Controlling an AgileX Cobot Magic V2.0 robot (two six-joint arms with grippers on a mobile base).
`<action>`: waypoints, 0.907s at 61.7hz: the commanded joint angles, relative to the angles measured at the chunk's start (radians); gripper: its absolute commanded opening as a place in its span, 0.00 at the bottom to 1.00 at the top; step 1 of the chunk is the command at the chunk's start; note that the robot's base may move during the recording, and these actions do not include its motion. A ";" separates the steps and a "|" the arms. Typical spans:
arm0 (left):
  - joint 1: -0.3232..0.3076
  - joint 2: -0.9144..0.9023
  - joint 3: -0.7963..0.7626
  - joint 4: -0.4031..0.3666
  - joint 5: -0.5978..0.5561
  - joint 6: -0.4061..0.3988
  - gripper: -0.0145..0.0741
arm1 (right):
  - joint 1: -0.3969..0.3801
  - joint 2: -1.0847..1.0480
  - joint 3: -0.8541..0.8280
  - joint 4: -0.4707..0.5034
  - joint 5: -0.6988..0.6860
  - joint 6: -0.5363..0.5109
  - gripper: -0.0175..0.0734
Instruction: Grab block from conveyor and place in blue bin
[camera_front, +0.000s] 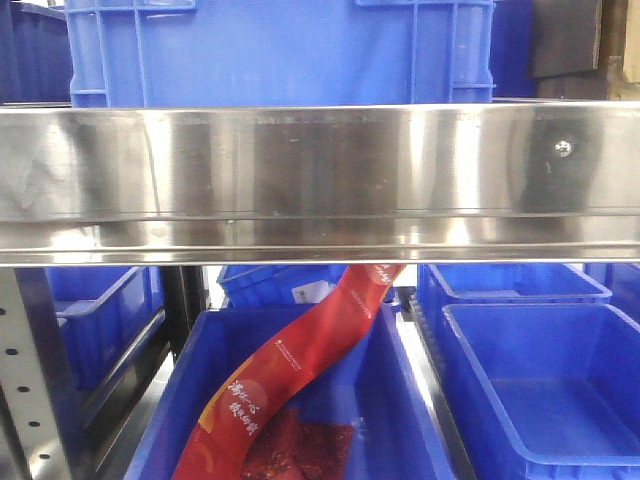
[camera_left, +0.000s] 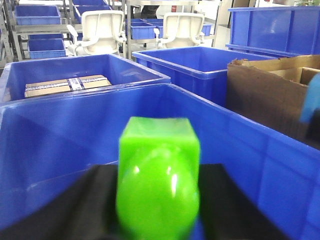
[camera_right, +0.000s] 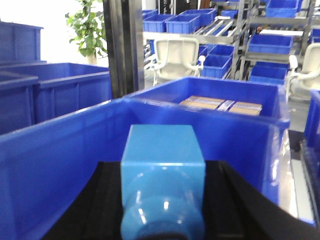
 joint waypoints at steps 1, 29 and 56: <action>-0.005 -0.006 -0.010 -0.007 0.004 0.001 0.59 | 0.003 0.009 -0.008 0.005 -0.013 0.000 0.47; -0.005 -0.025 -0.010 -0.007 0.028 0.001 0.36 | 0.003 -0.019 -0.008 0.009 0.009 0.000 0.54; 0.025 -0.120 -0.010 -0.026 0.091 0.001 0.04 | 0.003 -0.083 -0.008 0.009 0.048 0.000 0.02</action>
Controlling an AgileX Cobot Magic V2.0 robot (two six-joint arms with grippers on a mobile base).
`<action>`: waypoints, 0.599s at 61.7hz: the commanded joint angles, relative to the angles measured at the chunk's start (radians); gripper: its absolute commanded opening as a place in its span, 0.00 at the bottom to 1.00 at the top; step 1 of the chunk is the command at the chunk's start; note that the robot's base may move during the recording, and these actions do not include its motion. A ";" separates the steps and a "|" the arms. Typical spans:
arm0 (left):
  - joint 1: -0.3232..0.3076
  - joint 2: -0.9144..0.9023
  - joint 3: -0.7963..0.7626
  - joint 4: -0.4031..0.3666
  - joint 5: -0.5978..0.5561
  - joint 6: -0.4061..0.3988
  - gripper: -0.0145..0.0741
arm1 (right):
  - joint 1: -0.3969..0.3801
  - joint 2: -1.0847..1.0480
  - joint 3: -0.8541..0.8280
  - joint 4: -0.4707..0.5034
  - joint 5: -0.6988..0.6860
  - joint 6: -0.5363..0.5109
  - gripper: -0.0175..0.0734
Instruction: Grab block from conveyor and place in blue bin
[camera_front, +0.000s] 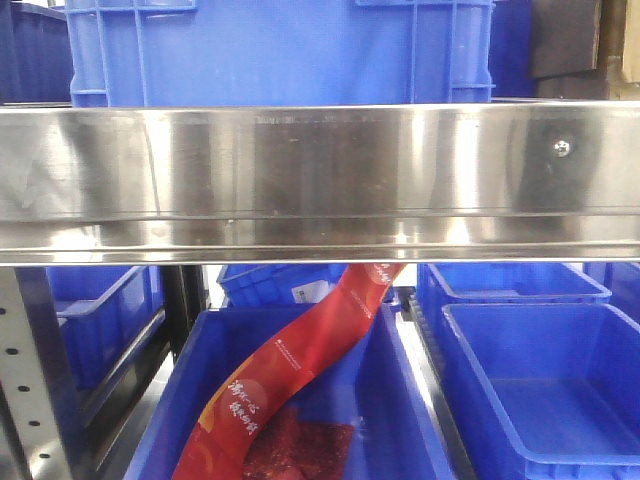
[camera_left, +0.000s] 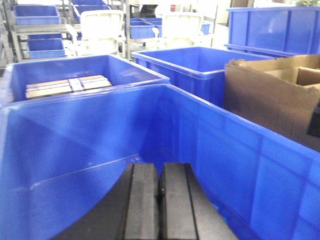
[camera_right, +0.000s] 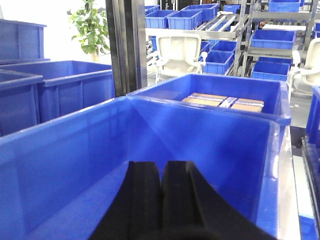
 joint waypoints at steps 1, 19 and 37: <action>0.017 -0.064 -0.008 -0.021 0.041 0.000 0.04 | -0.001 -0.050 -0.006 0.001 0.015 0.000 0.02; 0.163 -0.270 0.187 -0.025 0.123 0.000 0.04 | -0.104 -0.212 0.122 0.001 0.034 0.000 0.02; 0.248 -0.593 0.597 -0.044 -0.025 0.000 0.04 | -0.179 -0.420 0.409 0.001 0.000 0.000 0.02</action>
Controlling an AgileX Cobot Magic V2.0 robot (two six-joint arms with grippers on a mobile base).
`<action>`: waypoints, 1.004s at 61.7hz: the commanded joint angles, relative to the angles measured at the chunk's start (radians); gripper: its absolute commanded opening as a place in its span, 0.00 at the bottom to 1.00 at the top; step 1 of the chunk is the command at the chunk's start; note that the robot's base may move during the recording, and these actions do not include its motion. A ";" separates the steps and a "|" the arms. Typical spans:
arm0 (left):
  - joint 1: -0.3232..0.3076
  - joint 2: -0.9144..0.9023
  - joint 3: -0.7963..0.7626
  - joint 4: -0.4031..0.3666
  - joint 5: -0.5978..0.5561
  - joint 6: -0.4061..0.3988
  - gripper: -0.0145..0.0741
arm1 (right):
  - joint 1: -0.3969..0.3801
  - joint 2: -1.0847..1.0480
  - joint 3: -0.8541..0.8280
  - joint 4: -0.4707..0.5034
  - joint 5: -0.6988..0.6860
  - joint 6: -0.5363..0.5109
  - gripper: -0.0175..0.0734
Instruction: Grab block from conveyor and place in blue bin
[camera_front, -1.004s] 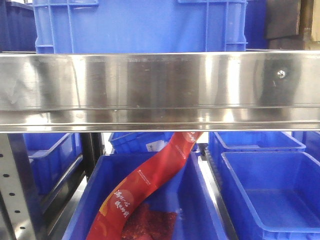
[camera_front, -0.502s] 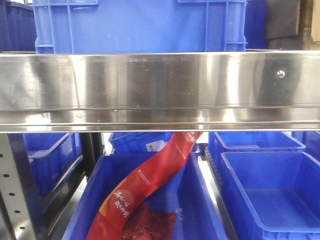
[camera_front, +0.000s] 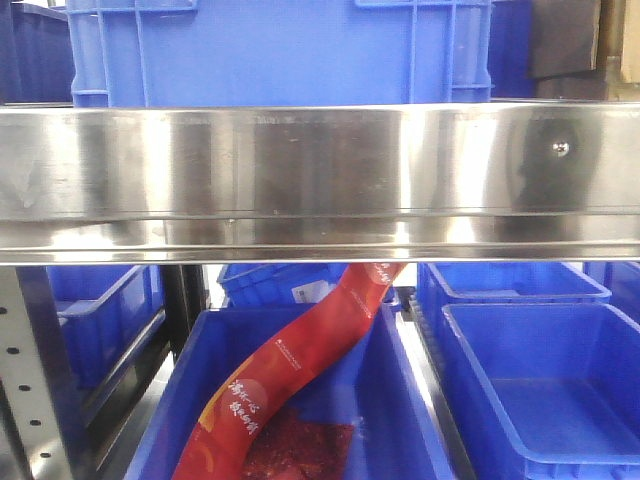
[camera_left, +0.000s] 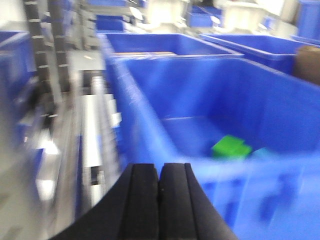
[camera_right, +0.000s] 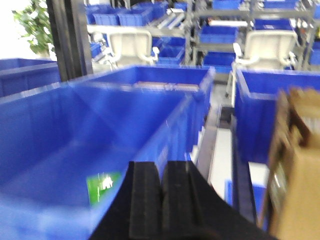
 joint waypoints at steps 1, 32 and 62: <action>0.012 -0.100 0.121 -0.012 -0.057 0.000 0.04 | -0.007 -0.070 0.084 -0.001 -0.045 0.000 0.02; 0.012 -0.500 0.423 -0.012 -0.016 0.000 0.04 | -0.007 -0.447 0.308 -0.001 0.032 0.000 0.01; 0.012 -0.534 0.423 -0.012 -0.026 0.000 0.04 | -0.007 -0.491 0.308 -0.001 0.010 0.000 0.01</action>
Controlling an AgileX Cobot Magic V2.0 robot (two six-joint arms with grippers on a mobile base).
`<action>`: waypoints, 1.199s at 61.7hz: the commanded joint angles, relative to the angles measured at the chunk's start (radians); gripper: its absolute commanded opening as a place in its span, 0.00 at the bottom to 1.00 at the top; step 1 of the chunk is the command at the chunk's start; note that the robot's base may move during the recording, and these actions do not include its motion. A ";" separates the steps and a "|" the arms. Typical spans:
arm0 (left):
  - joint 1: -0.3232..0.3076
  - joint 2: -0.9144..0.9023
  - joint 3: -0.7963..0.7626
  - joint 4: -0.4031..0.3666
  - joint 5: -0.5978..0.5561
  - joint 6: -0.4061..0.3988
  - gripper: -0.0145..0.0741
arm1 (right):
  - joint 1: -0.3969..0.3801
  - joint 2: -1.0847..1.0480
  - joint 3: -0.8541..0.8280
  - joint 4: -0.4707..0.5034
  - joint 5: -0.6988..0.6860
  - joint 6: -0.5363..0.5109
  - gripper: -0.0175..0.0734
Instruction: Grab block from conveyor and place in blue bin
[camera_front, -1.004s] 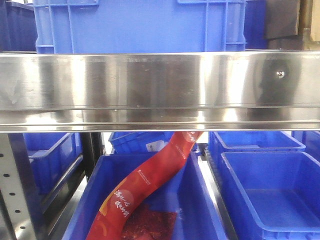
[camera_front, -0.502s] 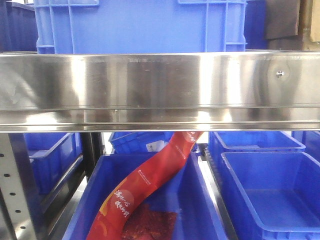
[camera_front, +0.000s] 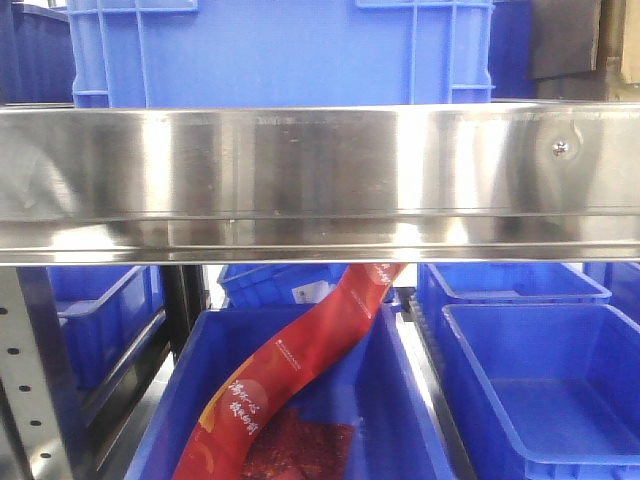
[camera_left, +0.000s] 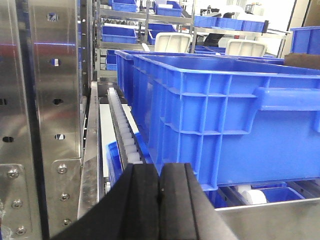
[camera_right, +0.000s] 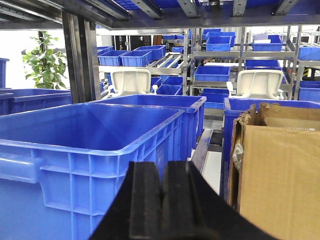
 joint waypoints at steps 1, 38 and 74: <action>0.000 -0.004 -0.002 -0.006 -0.019 0.000 0.04 | -0.003 -0.007 0.003 -0.001 -0.022 0.000 0.01; 0.000 -0.004 -0.002 -0.006 -0.019 0.000 0.04 | -0.239 -0.277 0.312 -0.013 -0.024 0.000 0.01; 0.000 -0.005 -0.002 -0.006 -0.022 0.000 0.04 | -0.249 -0.593 0.608 -0.015 -0.042 0.000 0.01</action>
